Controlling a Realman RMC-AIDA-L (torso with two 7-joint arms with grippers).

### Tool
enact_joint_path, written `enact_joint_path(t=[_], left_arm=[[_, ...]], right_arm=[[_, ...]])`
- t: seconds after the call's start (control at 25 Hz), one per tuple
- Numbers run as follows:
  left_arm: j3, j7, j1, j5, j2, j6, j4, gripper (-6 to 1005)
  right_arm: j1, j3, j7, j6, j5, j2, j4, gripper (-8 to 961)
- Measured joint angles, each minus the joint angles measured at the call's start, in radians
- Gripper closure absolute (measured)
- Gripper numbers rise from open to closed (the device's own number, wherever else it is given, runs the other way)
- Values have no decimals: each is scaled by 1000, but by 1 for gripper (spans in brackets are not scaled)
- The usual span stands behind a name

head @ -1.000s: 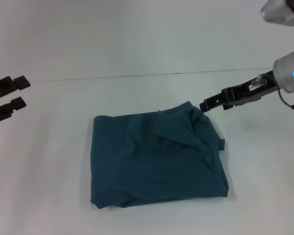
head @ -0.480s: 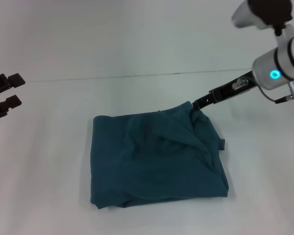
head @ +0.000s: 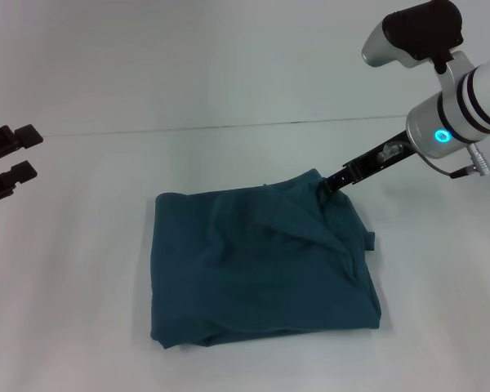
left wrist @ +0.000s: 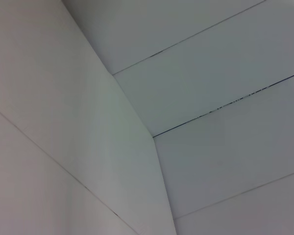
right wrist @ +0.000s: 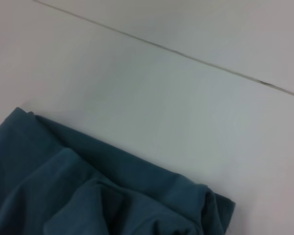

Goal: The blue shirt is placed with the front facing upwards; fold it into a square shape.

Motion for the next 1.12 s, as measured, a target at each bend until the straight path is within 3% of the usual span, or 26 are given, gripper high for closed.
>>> enact_joint_path(t=[0.88, 1.12], left_arm=[[0, 7, -4, 0, -6, -1, -11, 245], [4, 8, -8, 0, -8, -9, -18, 245]], right_arm=[[31, -6, 107, 55, -85, 23, 71, 87], [32, -6, 115, 176, -90, 51, 114, 87]])
